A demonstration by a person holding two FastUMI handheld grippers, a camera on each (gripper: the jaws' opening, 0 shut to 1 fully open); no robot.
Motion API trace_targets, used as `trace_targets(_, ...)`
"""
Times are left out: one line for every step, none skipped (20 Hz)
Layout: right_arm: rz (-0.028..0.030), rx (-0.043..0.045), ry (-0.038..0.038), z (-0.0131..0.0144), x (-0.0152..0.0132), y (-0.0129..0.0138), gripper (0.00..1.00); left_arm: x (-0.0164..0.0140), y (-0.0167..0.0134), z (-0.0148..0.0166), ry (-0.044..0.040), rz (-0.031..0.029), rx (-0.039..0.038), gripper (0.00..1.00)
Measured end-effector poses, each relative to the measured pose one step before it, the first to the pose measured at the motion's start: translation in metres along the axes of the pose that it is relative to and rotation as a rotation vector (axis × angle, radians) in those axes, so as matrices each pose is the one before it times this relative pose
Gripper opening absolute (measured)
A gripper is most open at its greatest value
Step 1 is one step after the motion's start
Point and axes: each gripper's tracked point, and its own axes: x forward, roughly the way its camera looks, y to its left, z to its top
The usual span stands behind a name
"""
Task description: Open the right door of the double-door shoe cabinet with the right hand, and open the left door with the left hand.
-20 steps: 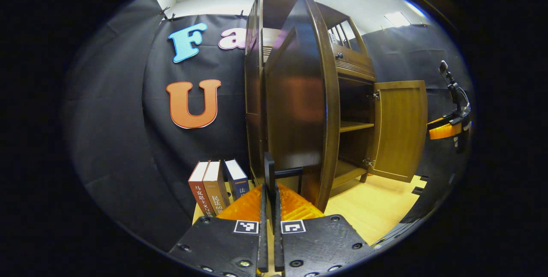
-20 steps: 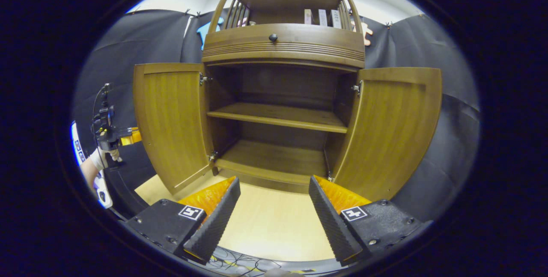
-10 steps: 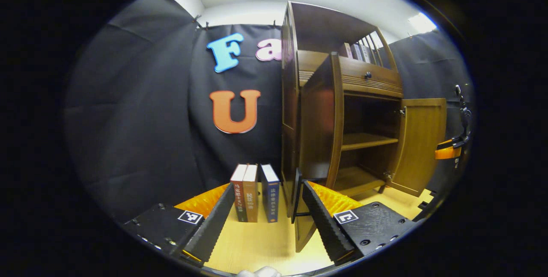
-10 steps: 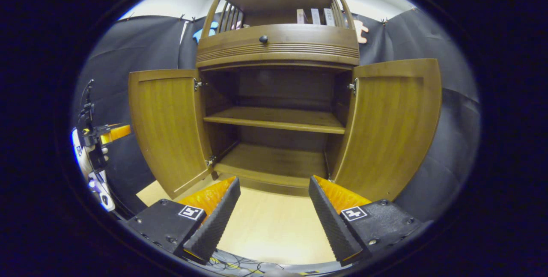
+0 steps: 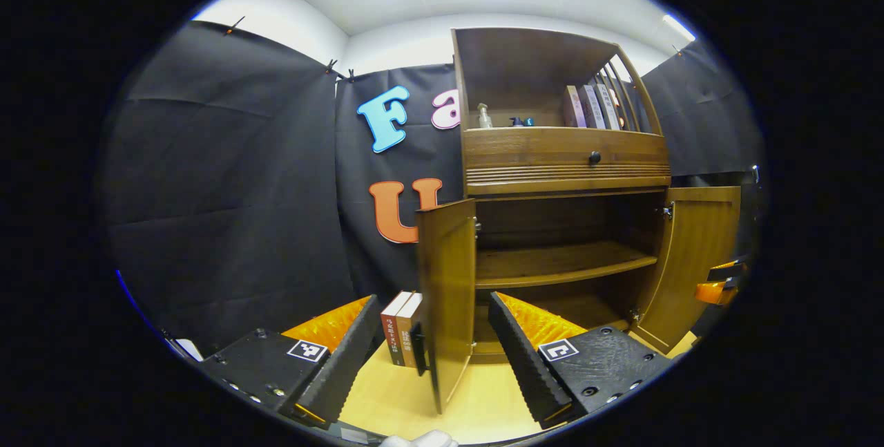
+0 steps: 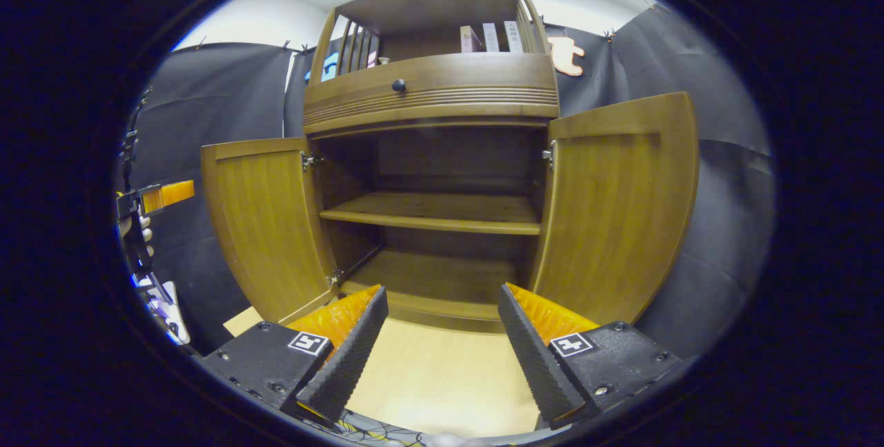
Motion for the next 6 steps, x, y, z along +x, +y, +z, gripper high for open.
trace_targets(-0.00521,0.00417,-0.00890,0.00461,-0.00179,-0.00564,1.00,-0.00091,-0.01628,0.00141,0.00043,-0.00437,0.00120,0.95)
trace_targets(-0.00418,0.00451,-0.00857,0.00329,-0.00226,-0.00510,1.00,0.00060,-0.01829,-0.00131,0.00532,-0.01018,0.01098,0.95)
trace_targets(-0.00505,0.00291,-0.00706,0.00361,-0.00133,-0.00458,1.00,0.00265,-0.01902,-0.00433,0.00230,-0.00961,0.00959,0.95)
trace_targets(-0.00533,0.00069,-0.00798,0.00261,-0.00110,-0.00454,1.00,0.00351,-0.01816,-0.00519,0.00426,-0.01425,0.00619,0.95)
trace_targets(-0.00722,-0.00088,-0.00437,0.00245,-0.00149,-0.00424,1.00,0.00091,-0.01963,-0.00639,0.00855,-0.02463,0.00729,0.95)
trace_targets(-0.00512,0.00068,-0.00555,0.00142,-0.00166,-0.00367,1.00,-0.00063,-0.01760,-0.00520,0.00683,-0.01765,0.00490,0.95)
